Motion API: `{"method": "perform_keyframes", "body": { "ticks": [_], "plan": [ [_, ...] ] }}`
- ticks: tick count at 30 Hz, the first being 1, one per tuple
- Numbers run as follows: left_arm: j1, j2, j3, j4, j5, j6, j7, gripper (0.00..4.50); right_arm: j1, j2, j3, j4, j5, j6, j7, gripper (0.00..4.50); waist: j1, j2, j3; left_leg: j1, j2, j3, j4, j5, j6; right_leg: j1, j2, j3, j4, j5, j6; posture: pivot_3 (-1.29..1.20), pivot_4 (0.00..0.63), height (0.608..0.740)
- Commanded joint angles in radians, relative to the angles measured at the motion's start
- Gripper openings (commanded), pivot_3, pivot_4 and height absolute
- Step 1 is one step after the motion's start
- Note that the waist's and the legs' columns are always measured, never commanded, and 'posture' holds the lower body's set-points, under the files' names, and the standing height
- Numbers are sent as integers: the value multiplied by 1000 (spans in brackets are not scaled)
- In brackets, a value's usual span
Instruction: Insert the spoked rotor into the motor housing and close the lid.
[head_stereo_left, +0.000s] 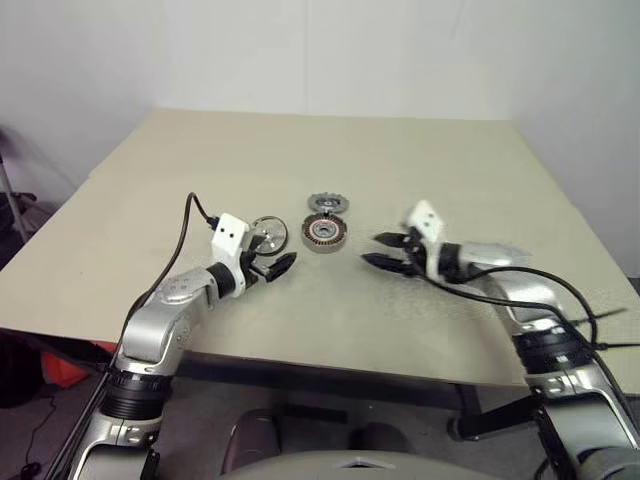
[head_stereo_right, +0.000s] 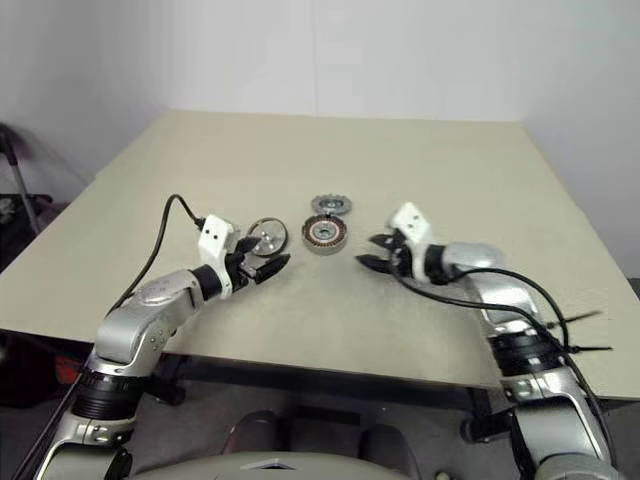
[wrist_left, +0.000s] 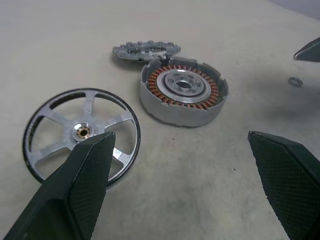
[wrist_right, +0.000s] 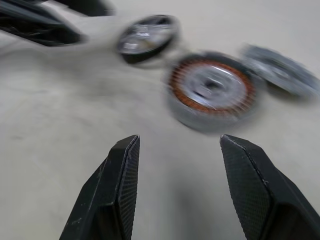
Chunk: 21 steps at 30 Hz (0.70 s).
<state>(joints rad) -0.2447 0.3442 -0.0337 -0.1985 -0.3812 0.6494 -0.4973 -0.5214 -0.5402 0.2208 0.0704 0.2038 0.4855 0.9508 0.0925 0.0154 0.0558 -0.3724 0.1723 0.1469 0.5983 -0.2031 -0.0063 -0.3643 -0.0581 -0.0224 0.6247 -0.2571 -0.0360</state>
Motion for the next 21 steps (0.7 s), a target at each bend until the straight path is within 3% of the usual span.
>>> {"method": "perform_keyframes", "body": {
  "ticks": [1, 6, 12, 21],
  "plan": [
    [-21, 1, 10, -13, 7, -22, 1, 4500, -130, 20, 37, 113, -63, -78, 19, 2610, 2, 0, 0, 0, 0, 0, 0, 0, 0, 0, 0, 0, 0, 0, 0, 0, 0, 740],
    [-6, -1, 22, -34, 7, -20, 13, 4500, -228, 47, 90, 282, -136, -181, 54, 2610, 4, -2, -1, -3, 0, 0, 0, 1, -3, -1, 0, -1, -1, 0, 0, 0, 0, 740],
    [11, 2, 32, -38, 15, -17, 39, 4500, -316, 45, 250, 538, -345, -439, 117, 2610, -1, -2, -1, -8, 0, 1, 0, 1, -2, -7, 0, -1, 0, 0, 0, 0, 0, 740],
    [44, 1, 44, -67, 8, -17, 63, 4500, -443, 84, 240, 705, -410, -619, 161, 2610, 0, -2, -1, -8, 0, 1, 3, 1, -2, -6, 0, -1, 0, 0, 0, 0, 0, 740]
  ]
}}
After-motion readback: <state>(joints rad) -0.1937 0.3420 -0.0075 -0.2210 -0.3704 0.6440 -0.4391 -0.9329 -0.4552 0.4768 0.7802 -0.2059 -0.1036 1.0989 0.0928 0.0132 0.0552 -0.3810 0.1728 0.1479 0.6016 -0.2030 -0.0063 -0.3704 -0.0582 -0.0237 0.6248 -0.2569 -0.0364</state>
